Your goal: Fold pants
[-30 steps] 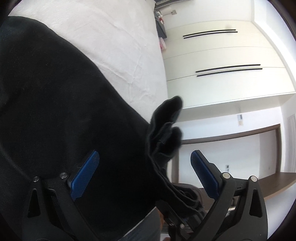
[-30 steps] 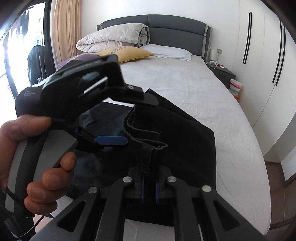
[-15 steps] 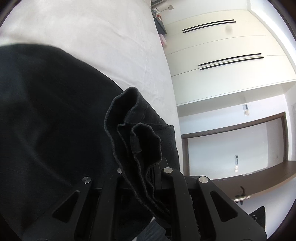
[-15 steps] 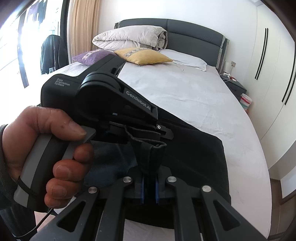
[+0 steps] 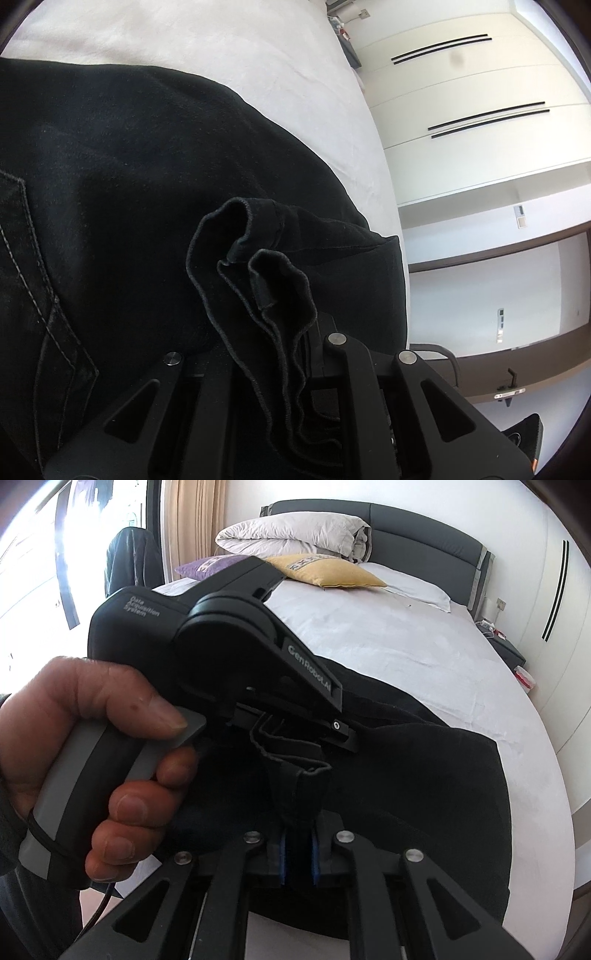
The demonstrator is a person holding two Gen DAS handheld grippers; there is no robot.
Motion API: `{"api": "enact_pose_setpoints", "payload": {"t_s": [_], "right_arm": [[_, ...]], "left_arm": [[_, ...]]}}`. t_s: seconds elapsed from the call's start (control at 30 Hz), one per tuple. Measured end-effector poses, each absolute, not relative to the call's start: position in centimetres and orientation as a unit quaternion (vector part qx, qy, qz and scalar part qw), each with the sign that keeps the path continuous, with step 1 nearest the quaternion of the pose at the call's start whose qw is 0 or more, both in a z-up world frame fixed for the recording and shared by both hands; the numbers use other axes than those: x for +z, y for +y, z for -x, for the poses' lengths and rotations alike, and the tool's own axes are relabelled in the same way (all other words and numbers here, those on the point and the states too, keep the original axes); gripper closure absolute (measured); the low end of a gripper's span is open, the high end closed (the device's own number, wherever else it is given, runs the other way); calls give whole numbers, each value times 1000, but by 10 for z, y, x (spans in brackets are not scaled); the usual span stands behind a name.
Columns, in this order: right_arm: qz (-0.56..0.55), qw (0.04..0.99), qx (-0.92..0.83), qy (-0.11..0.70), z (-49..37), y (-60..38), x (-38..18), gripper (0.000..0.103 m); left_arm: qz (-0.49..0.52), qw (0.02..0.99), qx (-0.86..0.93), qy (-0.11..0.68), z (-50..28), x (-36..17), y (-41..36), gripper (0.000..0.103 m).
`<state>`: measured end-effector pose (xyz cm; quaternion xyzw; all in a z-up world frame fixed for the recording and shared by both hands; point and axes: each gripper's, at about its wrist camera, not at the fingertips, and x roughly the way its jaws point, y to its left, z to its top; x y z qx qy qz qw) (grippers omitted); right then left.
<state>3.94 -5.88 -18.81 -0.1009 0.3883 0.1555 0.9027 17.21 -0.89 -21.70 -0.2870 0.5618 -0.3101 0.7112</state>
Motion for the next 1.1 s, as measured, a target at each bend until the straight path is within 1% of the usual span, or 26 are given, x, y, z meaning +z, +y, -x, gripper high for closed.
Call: {"api": "enact_pose_setpoints", "payload": {"t_s": [0.07, 0.1, 0.13, 0.17, 0.3, 0.43, 0.57, 0.63, 0.67, 0.7, 0.8, 0.87, 1.03, 1.1], "right_arm": [[93, 897, 167, 397, -38, -58, -189, 76], [89, 895, 172, 401, -39, -57, -186, 74], [83, 894, 178, 403, -39, -52, -184, 69], [72, 891, 184, 408, -35, -56, -182, 66], [15, 887, 212, 411, -11, -86, -165, 66], [-42, 907, 174, 380, -2, -145, -137, 66], [-126, 917, 118, 358, -15, -213, -123, 65], [-157, 911, 125, 360, -28, -232, -122, 65], [-164, 903, 136, 373, -34, -237, -127, 65], [-165, 899, 134, 383, -39, -239, -136, 65], [-185, 868, 133, 442, -46, -233, -173, 65], [-184, 856, 137, 463, -34, -225, -190, 64], [-122, 851, 194, 473, 2, -207, -194, 63], [-124, 846, 218, 470, 6, -212, -184, 63]], "left_arm": [[289, 709, -312, 563, -177, -218, -12, 94], [292, 707, -311, 564, -181, -218, -19, 94], [295, 705, -309, 566, -182, -218, -17, 93], [294, 707, -305, 566, -182, -215, -15, 92], [280, 727, -279, 561, -169, -199, 6, 86], [269, 755, -253, 542, -159, -176, 27, 86], [276, 772, -270, 504, -155, -138, 18, 85], [271, 772, -295, 494, -156, -127, -1, 73], [264, 770, -304, 495, -158, -128, -14, 51], [255, 766, -312, 501, -158, -135, -27, 38], [242, 743, -308, 543, -153, -165, -49, 38], [238, 733, -312, 556, -142, -179, -52, 38], [232, 727, -328, 557, -123, -179, -38, 38], [227, 732, -308, 564, -123, -176, -28, 38]]}}
